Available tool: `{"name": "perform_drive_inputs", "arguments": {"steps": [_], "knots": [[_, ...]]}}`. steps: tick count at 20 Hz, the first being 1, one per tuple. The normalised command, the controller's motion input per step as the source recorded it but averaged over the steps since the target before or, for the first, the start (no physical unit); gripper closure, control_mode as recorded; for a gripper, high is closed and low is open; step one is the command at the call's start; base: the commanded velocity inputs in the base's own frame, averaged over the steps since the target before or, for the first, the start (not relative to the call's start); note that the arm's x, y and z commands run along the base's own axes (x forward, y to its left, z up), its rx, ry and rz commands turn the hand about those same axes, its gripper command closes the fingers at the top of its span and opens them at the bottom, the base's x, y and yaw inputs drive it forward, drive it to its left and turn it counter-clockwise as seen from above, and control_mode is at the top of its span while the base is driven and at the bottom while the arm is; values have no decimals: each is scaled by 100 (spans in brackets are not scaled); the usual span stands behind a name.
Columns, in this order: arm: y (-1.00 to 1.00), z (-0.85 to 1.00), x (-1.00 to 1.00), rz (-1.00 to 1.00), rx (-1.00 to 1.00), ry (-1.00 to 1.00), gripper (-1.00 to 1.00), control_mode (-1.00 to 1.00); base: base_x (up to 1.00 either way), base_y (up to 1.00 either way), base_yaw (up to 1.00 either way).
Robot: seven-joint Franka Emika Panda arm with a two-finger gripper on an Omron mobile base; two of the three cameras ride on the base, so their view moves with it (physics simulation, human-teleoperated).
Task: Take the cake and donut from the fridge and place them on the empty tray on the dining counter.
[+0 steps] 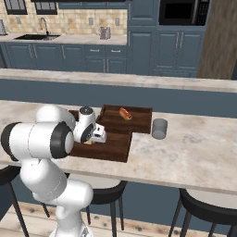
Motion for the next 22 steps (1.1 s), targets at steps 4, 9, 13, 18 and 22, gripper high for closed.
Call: {"name": "perform_drive_inputs", "arguments": {"steps": [4, 9, 13, 18, 22], "knots": [[0, -32, 24, 0, 0, 2, -100, -100, 0, 0, 0], [0, -13, 3, 0, 0, 1, -100, -100, 0, 0, 0], [0, 6, -8, 0, 0, -8, -100, -100, 0, 0, 0], [0, 70, -33, 0, 0, -7, -100, -100, 0, 0, 0], [5, 97, -55, 0, 0, 0, -100, -100, 0, 0, 0]]}}
